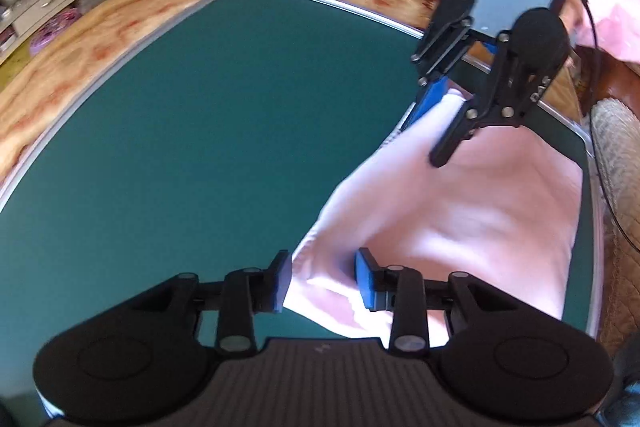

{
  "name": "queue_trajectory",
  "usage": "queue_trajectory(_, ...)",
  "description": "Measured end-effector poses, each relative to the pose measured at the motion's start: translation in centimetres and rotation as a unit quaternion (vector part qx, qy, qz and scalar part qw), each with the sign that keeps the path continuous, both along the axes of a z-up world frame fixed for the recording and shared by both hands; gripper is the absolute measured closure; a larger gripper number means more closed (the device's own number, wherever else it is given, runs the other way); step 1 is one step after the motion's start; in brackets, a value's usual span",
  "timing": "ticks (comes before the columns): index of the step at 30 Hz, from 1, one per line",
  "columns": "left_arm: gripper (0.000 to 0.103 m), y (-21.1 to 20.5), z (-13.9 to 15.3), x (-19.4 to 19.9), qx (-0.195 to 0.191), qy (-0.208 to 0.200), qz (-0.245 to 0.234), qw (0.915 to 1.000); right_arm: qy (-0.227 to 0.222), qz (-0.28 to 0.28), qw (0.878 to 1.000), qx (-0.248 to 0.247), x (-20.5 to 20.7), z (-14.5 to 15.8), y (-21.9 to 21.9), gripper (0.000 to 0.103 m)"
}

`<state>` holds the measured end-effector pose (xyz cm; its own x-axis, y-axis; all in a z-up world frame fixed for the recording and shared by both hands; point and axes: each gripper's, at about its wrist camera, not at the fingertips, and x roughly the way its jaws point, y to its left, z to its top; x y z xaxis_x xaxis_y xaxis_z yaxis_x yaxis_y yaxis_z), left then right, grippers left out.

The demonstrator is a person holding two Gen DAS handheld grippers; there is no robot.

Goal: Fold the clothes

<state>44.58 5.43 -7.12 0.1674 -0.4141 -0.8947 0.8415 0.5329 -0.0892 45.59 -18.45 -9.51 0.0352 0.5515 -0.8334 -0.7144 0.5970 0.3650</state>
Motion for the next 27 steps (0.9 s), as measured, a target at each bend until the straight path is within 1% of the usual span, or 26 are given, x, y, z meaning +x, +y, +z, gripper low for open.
queue_trajectory(2,0.061,0.6,0.2,-0.3,0.006,-0.018,0.014,0.9997,-0.026,-0.026,0.999,-0.011,-0.1,0.4,-0.8,0.05)
queue_trajectory(5,0.059,1.3,0.9,-1.3,0.016,-0.051,0.038,0.9979,-0.065,-0.075,0.995,-0.011,-0.5,1.7,-2.7,0.049)
queue_trajectory(6,0.059,1.6,1.4,-1.8,0.009,-0.059,0.046,0.9972,-0.075,-0.092,0.993,-0.003,-0.9,2.2,-3.3,0.049)
queue_trajectory(8,0.055,2.1,2.3,-2.8,-0.024,-0.058,0.06,0.9962,-0.092,-0.113,0.989,0.015,-2.0,3.4,-4.4,0.049)
queue_trajectory(9,0.049,2.1,2.7,-3.4,-0.042,-0.057,0.059,0.9957,-0.098,-0.118,0.988,0.025,-2.6,3.9,-4.8,0.049)
queue_trajectory(10,0.042,1.9,2.9,-4.1,-0.048,-0.064,0.054,0.9954,-0.098,-0.115,0.988,0.032,-3.3,4.0,-4.9,0.049)
queue_trajectory(11,0.039,1.6,3.0,-4.7,-0.05,-0.071,0.047,0.9951,-0.099,-0.111,0.988,0.038,-4.0,4.2,-5.0,0.049)
queue_trajectory(12,0.033,1.4,2.8,-5.1,-0.054,-0.071,0.042,0.9951,-0.1,-0.109,0.988,0.038,-4.5,4.1,-4.9,0.049)
queue_trajectory(13,0.031,1.3,2.6,-5.1,-0.057,-0.066,0.044,0.9952,-0.101,-0.114,0.988,0.035,-4.8,3.8,-5.0,0.049)
queue_trajectory(15,0.031,1.8,1.9,-4.5,-0.068,-0.05,0.064,0.9943,-0.087,-0.139,0.986,0.039,-4.7,3.1,-5.8,0.049)
queue_trajectory(16,0.031,2.2,1.5,-4.2,-0.078,-0.04,0.077,0.9931,-0.067,-0.16,0.983,0.055,-4.5,2.3,-6.4,0.049)
queue_trajectory(17,0.031,2.9,1.3,-3.9,-0.096,-0.029,0.089,0.9909,-0.046,-0.181,0.98,0.075,-4.5,1.6,-7.3,0.049)
queue_trajectory(19,0.031,4.2,1.0,-3.6,-0.133,-0.011,0.103,0.9856,-0.009,-0.217,0.968,0.127,-4.4,-0.2,-9.3,0.049)
queue_trajectory(23,0.032,4.8,-0.3,-3.2,-0.156,-0.001,0.103,0.9823,0.012,-0.231,0.956,0.182,-4.8,-2.4,-11.0,0.049)
queue_trajectory(25,0.038,4.8,-0.9,-3.2,-0.169,0.008,0.101,0.9805,0.018,-0.226,0.956,0.186,-4.8,-3.2,-10.8,0.049)
queue_trajectory(27,0.038,4.6,-1.4,-3.2,-0.172,0.009,0.102,0.9798,0.013,-0.224,0.955,0.194,-4.9,-3.5,-10.7,0.047)
